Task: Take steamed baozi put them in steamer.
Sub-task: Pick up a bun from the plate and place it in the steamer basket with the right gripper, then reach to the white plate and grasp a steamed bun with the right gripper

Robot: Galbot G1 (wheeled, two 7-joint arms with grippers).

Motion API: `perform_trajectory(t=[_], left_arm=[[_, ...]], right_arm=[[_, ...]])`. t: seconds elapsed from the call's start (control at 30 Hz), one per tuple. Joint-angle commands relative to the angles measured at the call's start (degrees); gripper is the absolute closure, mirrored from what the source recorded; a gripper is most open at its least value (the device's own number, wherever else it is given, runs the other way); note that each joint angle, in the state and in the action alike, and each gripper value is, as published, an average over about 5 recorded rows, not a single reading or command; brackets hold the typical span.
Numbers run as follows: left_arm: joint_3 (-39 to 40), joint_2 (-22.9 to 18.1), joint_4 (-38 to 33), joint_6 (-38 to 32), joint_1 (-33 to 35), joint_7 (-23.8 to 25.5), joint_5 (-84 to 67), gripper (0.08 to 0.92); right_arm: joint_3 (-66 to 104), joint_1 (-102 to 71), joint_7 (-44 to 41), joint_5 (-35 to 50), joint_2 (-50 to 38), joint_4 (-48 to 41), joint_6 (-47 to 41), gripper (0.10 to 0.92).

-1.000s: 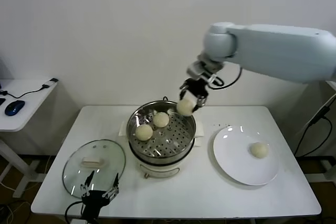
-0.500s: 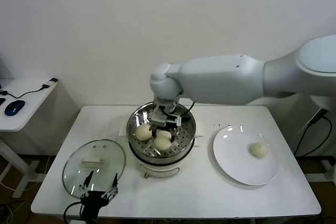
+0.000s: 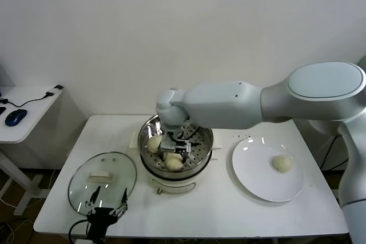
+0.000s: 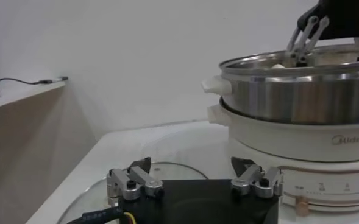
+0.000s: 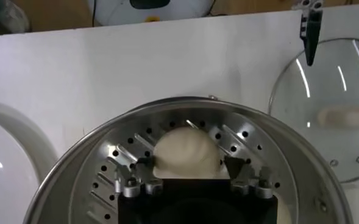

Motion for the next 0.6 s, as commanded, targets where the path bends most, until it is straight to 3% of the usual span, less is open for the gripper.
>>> perform_trajectory(t=[0.03,0.4,0.6], left_arm=[[0.01,0.04,0.04,0.04,0.00,0.00,0.03,0.177],[0.37,-0.03,-0.01,0.00,0.02,0.05,0.32,0.177],[0.25,0.17,0.03,-0.09,0.07,0.01,0.25,0.177]], right_arm=[[0.02,5.34,-2.19,7.53,-0.81,-1.52,2.62,0.209],[-5.14,18.37,-9.58,24.57,-13.58,-7.42,3.81,0.203],[-15.05,21.03,-10.17,25.95,-29.85,-11.20,-8.74,0.203]])
